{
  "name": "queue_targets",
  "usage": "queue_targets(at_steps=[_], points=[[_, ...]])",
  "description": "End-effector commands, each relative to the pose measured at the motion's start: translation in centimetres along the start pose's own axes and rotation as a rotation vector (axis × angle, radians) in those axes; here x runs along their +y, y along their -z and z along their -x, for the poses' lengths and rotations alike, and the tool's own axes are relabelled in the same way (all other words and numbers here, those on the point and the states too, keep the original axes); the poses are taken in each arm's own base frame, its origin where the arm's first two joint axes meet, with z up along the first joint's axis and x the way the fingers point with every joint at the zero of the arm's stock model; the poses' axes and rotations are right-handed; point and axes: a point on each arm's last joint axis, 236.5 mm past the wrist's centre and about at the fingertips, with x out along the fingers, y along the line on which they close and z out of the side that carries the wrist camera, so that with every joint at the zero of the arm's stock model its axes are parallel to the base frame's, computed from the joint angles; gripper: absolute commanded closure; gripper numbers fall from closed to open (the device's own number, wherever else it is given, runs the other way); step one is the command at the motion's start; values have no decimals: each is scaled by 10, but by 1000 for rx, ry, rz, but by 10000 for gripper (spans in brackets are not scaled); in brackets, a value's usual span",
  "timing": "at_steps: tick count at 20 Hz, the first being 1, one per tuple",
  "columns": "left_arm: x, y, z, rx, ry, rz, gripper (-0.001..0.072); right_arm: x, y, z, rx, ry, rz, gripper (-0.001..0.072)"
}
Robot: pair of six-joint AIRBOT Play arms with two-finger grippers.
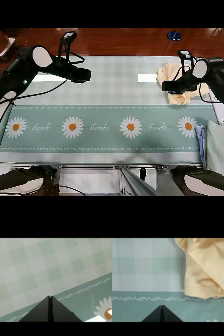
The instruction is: Fold the shirts.
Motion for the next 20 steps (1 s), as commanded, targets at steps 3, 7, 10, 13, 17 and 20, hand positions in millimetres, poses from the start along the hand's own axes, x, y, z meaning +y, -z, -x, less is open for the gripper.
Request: queue_targets(at_steps=[3,7,10,13,17,20], points=[[0,0,0,0,0,-1,690,0,0,0,0,0,1,695],[0,0,0,0,0,-1,690,0,0,0,0,0,1,695],[0,0,0,0,0,-1,690,0,0,0,1,0,1,695],[0,0,0,0,0,-1,690,1,0,0,-1,-1,1,695],[0,0,-1,1,0,-1,689,7,-40,3,-170,-29,0,695],[3,-9,-7,-33,-4,3,689,3,-65,8,-276,-10,30,690]])
